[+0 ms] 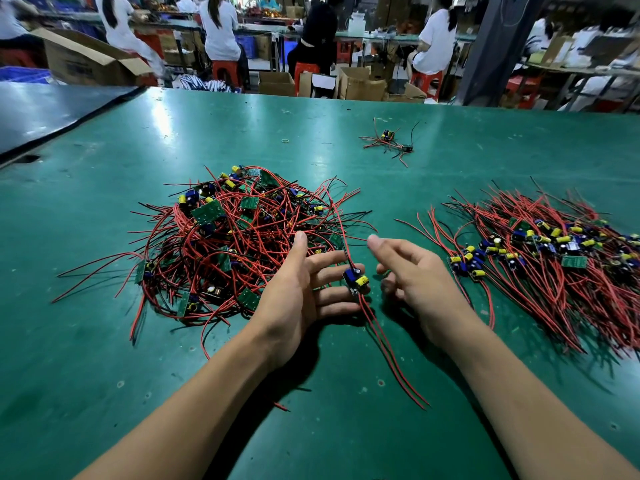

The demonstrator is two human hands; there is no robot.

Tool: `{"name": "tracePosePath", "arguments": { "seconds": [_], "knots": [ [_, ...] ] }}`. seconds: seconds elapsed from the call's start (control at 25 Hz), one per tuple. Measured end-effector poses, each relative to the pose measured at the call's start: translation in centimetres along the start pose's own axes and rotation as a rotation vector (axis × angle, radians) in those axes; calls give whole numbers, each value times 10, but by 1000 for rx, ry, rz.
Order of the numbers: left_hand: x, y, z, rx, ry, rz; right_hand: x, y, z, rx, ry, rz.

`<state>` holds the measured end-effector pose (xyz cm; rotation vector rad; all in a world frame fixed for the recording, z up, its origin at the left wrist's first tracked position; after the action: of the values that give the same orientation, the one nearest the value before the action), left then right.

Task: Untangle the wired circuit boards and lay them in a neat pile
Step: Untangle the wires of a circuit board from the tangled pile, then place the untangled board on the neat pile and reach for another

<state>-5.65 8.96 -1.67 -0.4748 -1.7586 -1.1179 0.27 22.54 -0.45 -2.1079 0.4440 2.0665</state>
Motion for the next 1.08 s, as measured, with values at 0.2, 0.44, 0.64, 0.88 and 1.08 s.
{"name": "tracePosePath", "arguments": {
  "seconds": [0.2, 0.44, 0.64, 0.88, 1.08],
  "knots": [
    [-1, -2, 1, -2, -11, 7, -26, 24, -10, -40, -221, -669],
    [-1, 1, 1, 0, -8, 8, -37, 15, -17, 154, -314, -762],
    [-1, 2, 1, -3, -13, 29, -41, -31, -17, 429, -264, -684],
    [-1, 4, -1, -13, -24, 62, -36, -71, -19, 546, 28, -1038],
    [-2, 5, -2, 1, -28, 84, -28, -7, -8, 201, -166, -1067]
  ]
}}
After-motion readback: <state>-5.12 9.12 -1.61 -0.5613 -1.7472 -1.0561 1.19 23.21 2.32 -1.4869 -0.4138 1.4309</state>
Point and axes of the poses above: each hand's wrist, its own z-axis towards the middle knuckle, its own y-axis out of the palm, x = y × z, the point moved 9 cm from there along z, towards the middle knuckle, and after that the axes turned 14 degrees about -x, right-handed, at the moved point
